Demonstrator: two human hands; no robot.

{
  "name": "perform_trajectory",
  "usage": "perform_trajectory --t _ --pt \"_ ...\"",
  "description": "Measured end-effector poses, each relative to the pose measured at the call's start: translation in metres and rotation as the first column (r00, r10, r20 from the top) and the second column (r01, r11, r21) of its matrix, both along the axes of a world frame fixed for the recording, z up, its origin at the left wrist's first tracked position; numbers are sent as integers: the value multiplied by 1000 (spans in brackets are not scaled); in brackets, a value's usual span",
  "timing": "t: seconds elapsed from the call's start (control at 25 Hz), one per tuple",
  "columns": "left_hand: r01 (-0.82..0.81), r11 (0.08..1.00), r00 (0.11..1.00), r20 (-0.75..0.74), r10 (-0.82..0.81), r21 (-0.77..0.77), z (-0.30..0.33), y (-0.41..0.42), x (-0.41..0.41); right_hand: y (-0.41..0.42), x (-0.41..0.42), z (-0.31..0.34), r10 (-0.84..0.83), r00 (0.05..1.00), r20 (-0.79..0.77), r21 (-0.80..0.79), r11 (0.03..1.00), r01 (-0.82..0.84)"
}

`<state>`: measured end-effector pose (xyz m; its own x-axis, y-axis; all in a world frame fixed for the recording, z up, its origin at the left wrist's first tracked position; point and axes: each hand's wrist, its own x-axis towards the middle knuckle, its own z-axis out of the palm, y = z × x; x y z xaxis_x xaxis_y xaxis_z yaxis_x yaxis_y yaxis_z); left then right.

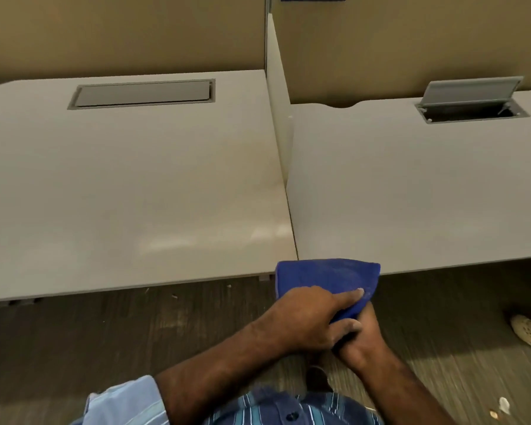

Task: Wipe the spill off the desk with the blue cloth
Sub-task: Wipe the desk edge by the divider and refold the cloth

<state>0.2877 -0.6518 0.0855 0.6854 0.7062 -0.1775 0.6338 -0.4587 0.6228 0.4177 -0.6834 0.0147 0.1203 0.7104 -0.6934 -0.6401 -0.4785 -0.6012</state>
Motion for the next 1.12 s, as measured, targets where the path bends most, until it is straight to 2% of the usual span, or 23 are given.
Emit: perform_trajectory --t 0.04,0.12,0.24,0.28,0.36,0.48,0.56,0.64,0.72,0.84,0.96,1.04,1.12 --pt "8 1000 1000 -25 -8 -15 -2 3 12 5 9 -4 -63 997 -34 1 998 63" --pt "4 998 1000 -31 -6 -62 -8 13 33 21 36 -8 -90 979 -183 -51 995 82" --pt "-70 985 993 79 84 -159 -19 27 49 48 89 -25 -57 952 -300 -76 996 36" --pt "-113 984 985 117 129 -137 -26 32 49 55 100 -30 -26 951 -308 -60 998 8" --pt "-265 964 959 98 265 -15 -43 49 40 71 119 -42 28 948 -316 3 1000 -29" --pt "-531 817 842 35 538 225 -70 76 1 92 140 -60 49 964 -262 95 995 -25" --pt "-569 701 763 -42 645 431 -86 93 -33 105 146 -70 100 965 -243 99 992 -78" --pt "-569 659 695 -141 705 493 -97 108 -65 112 140 -76 150 961 -231 63 988 -139" --pt "-576 677 661 -226 715 457 -106 119 -84 117 128 -83 189 954 -233 42 982 -184" --pt "-528 762 702 -312 640 375 -120 129 -91 117 101 -88 236 938 -253 15 971 -240" --pt "-511 780 721 -313 618 361 -129 134 -92 110 67 -90 318 923 -217 -18 944 -330" --pt "-503 779 724 -309 616 374 -132 134 -96 104 41 -82 405 899 -168 -36 908 -416" --pt "-508 774 725 -298 621 377 -134 135 -100 97 11 -68 516 856 -26 39 856 -515"
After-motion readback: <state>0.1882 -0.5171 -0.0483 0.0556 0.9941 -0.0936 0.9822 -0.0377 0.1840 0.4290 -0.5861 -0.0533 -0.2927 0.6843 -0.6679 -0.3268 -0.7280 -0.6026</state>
